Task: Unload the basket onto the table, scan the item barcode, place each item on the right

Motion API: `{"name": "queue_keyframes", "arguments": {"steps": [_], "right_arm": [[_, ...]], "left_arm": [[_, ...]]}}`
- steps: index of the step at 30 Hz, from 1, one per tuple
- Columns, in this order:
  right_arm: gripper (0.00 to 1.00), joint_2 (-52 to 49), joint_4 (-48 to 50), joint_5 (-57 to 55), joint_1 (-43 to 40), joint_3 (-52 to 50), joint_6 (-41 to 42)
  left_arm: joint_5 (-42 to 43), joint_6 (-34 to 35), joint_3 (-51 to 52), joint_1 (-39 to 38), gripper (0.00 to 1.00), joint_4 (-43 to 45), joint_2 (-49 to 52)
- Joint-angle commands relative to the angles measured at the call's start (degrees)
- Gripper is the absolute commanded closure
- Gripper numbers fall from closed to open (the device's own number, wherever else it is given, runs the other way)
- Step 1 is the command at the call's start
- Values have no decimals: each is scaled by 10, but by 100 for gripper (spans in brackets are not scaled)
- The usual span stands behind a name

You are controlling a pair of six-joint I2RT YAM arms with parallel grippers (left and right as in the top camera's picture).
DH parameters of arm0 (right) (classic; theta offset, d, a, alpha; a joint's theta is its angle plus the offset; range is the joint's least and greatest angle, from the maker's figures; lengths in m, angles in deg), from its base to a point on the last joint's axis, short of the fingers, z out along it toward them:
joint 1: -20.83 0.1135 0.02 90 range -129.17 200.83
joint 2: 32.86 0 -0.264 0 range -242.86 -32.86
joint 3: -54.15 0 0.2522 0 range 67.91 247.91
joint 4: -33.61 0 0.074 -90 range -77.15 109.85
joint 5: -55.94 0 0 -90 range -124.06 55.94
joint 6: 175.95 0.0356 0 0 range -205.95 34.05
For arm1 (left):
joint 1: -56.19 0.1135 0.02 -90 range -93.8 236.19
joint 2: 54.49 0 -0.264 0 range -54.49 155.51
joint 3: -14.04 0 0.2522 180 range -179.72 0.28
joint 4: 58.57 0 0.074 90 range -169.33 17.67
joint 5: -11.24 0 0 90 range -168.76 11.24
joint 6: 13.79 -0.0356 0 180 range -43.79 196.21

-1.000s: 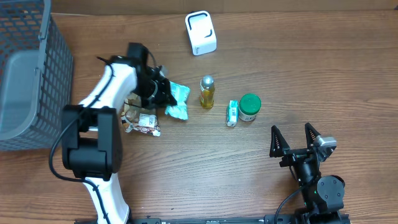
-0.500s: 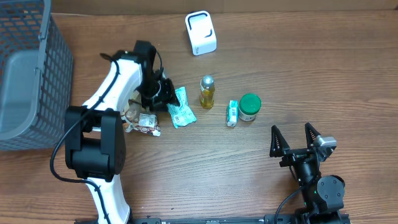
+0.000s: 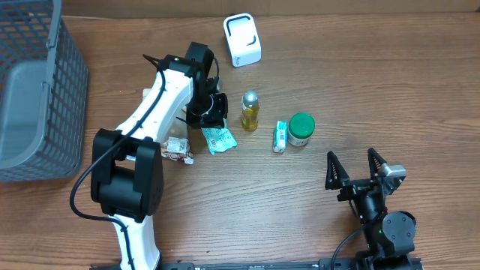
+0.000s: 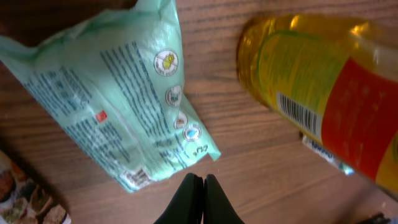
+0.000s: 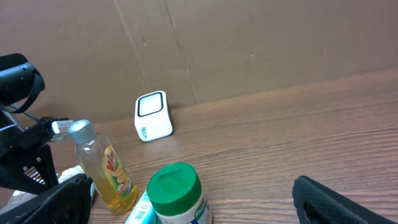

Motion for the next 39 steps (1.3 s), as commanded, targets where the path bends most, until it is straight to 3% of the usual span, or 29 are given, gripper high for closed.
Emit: {"name": "queue_keyframes", "arguments": {"steps": [1, 11, 22, 28, 33, 39], "right_arm": [[0, 4, 3, 3, -3, -6, -4], [0, 4, 3, 3, -3, -6, -4], [0, 4, 3, 3, -3, -6, -4], [0, 4, 3, 3, -3, -6, -4], [0, 4, 3, 3, -3, -6, -4], [0, 4, 3, 3, -3, -6, -4]], "left_arm": [[-25, 34, 3, 6, 96, 21, -6], [-28, 55, 43, 6, 96, 101, 0], [-113, 82, 161, 6, 96, 285, 0], [-106, 41, 137, 10, 96, 272, -7], [-72, 26, 62, 10, 96, 195, -52], [-62, 22, 54, -4, 96, 98, -88]]}}
